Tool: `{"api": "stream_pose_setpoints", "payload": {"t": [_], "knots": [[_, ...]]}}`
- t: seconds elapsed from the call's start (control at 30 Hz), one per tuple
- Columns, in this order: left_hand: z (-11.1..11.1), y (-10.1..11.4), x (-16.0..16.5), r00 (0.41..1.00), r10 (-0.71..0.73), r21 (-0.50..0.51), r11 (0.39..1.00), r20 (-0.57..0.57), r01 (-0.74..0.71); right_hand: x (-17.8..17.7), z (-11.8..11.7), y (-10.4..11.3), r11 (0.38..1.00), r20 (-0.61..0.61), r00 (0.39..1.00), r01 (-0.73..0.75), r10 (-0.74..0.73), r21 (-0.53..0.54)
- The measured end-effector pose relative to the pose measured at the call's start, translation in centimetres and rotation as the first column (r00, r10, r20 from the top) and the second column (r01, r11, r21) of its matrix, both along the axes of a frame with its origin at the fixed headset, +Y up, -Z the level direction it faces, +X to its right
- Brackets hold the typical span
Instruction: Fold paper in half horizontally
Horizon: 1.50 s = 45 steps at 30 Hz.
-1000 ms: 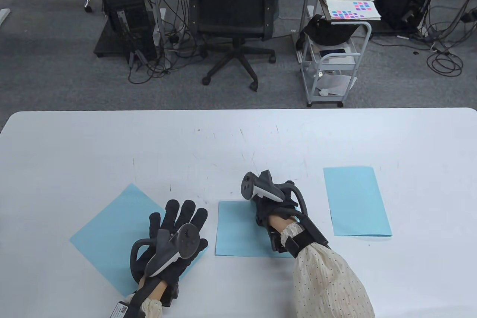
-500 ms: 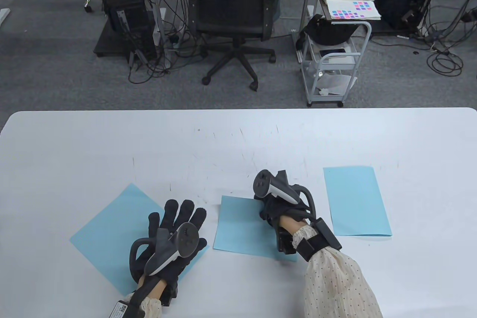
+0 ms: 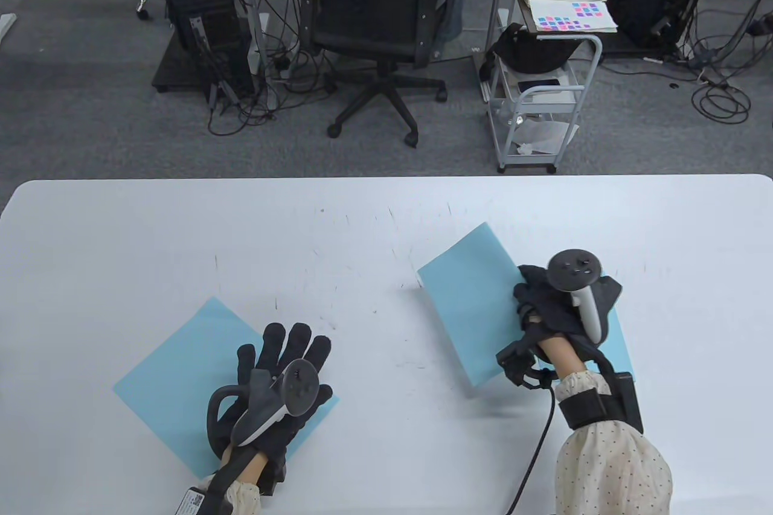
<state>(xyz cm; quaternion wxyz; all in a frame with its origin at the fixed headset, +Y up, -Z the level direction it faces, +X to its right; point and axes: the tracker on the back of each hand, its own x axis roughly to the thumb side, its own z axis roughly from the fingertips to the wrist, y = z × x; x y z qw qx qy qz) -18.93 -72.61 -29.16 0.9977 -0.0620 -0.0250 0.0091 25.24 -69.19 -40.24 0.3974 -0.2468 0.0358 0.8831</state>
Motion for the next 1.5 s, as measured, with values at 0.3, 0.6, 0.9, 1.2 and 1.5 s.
{"api": "stream_pose_setpoints", "payload": {"t": [0.3,0.6,0.9,1.2,1.5], "knots": [[0.0,-0.1,0.0,1.0,-0.002,-0.012,1.0,0.0,0.002,8.5,0.8,-3.8,0.99,0.258,0.964,-0.038,0.071,-0.134],[-0.1,0.0,-0.5,1.0,0.007,-0.013,1.0,-0.016,-0.007,10.5,1.0,-7.0,0.962,0.332,0.921,-0.123,0.202,-0.245],[-0.1,-0.2,-0.3,1.0,0.007,-0.026,1.0,-0.01,-0.007,6.7,1.8,-5.2,0.943,0.094,0.949,-0.283,0.302,-0.173],[-0.1,-0.2,-0.4,1.0,0.014,-0.03,0.999,-0.016,-0.014,-1.9,5.0,-2.5,0.947,-0.247,0.917,-0.321,0.314,0.011],[-0.1,-0.1,-1.2,0.998,0.02,-0.03,0.999,-0.054,-0.022,-7.5,10.2,-3.6,0.903,-0.461,0.778,-0.397,0.427,0.166]]}}
